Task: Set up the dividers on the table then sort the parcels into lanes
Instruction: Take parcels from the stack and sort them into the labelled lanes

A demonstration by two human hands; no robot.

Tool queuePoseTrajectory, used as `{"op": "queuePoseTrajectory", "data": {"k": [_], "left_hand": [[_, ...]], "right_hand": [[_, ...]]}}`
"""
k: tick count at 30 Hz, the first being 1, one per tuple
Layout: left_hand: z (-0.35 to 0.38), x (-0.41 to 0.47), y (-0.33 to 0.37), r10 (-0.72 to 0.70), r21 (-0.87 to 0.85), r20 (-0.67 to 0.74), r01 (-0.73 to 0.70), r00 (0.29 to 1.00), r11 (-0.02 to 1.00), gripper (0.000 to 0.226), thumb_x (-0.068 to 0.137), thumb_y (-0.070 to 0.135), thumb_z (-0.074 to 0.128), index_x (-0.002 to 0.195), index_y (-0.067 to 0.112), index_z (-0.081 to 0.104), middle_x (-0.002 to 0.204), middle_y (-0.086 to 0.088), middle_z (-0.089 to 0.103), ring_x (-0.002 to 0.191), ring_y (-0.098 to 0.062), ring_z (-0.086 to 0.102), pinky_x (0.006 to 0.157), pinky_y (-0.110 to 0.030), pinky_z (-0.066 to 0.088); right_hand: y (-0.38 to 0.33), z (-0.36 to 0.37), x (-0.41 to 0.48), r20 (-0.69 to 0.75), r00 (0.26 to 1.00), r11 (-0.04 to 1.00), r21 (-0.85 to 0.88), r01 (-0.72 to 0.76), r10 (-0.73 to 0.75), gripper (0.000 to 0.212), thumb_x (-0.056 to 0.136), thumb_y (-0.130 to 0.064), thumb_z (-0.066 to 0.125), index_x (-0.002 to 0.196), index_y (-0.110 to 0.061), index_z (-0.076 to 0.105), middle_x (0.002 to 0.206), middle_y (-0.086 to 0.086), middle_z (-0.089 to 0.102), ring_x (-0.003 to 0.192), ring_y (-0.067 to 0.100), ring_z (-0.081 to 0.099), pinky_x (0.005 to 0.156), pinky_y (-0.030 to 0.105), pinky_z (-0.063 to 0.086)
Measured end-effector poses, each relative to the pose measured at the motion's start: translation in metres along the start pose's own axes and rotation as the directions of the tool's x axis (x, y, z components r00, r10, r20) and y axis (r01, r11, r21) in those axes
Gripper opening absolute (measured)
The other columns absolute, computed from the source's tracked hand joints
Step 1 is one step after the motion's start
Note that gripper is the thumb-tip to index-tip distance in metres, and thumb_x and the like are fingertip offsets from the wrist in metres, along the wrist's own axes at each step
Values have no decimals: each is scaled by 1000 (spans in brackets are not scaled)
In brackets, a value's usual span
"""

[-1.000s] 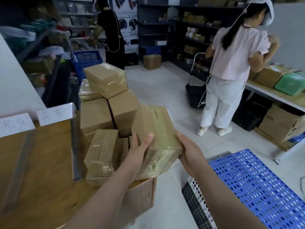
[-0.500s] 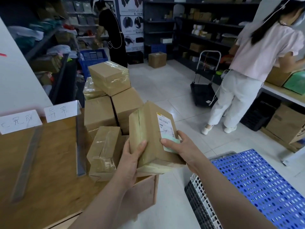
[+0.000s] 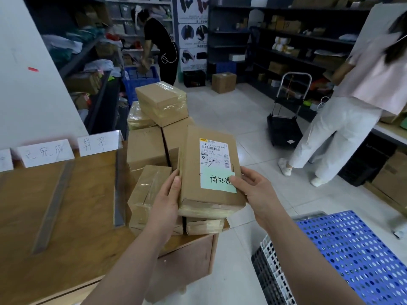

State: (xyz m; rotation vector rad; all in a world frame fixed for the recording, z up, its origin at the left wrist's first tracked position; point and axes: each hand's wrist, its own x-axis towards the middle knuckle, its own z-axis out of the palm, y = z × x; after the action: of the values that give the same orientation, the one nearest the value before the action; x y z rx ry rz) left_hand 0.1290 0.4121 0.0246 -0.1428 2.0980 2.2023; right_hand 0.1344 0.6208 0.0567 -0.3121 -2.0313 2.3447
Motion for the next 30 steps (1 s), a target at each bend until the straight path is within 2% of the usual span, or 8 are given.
{"op": "queuePoseTrajectory", "data": {"k": [4,7,12,16,19,21,27,30], "left_hand": [[-15,-4,13,-52,-95,-19,50,998,994,80,65,91,52,132,49,54,130,14,64,125,-17,56,105,-50,44],[-36,-9,26,-12,-119,-36,7,999,993,92,59,87,62,138,41,51,128,9,66,120,-18,61,105,-48,45],[-83,-23,44,24,-117,-28,-27,999,993,83,64,73,69,138,42,46,123,7,69,109,-20,68,89,-42,55],[-128,-31,48,30,-125,-117,-44,993,991,102,56,77,72,145,39,40,126,4,67,109,-22,68,96,-52,51],[-167,-37,51,-1,-168,-231,-39,973,985,95,59,72,72,141,35,41,125,2,67,105,-22,69,97,-51,51],[-196,-42,54,-19,-195,-315,-45,949,980,90,60,68,73,138,39,39,124,1,66,105,-22,68,98,-49,51],[-306,-61,66,-1,-136,-394,-58,919,989,94,61,77,67,140,30,48,124,2,68,110,-23,67,101,-50,47],[-366,-71,71,-2,-88,-453,-42,892,995,83,66,81,60,134,32,55,127,6,66,118,-20,62,107,-50,41]], "right_hand": [[-7,25,3,44,999,1000,-11,0,0,30,88,-9,68,117,-13,63,102,-1,75,90,12,72,69,24,55],[-14,51,4,107,994,1000,-15,8,-7,23,90,-9,65,113,-13,64,102,1,75,83,8,72,61,17,54],[-19,106,4,197,980,998,-58,28,-16,23,91,-16,65,114,-19,65,102,-3,75,92,12,71,75,24,58],[-20,155,2,276,961,995,-85,52,-27,19,91,-19,65,110,-25,66,98,-9,75,92,9,71,81,27,57],[-21,198,-2,342,940,995,-88,55,-22,16,91,-18,65,105,-27,65,92,-14,75,87,5,71,75,22,57],[-21,231,-6,369,929,994,-102,51,-9,23,91,-20,66,113,-25,62,101,-9,73,94,9,70,84,29,57],[-12,341,-32,443,897,993,-108,48,5,28,90,-21,65,118,-24,60,104,-6,72,92,9,70,80,31,59],[-2,400,-47,473,881,992,-114,45,14,30,90,-22,65,121,-23,61,105,-7,72,94,8,69,78,29,60]]}}
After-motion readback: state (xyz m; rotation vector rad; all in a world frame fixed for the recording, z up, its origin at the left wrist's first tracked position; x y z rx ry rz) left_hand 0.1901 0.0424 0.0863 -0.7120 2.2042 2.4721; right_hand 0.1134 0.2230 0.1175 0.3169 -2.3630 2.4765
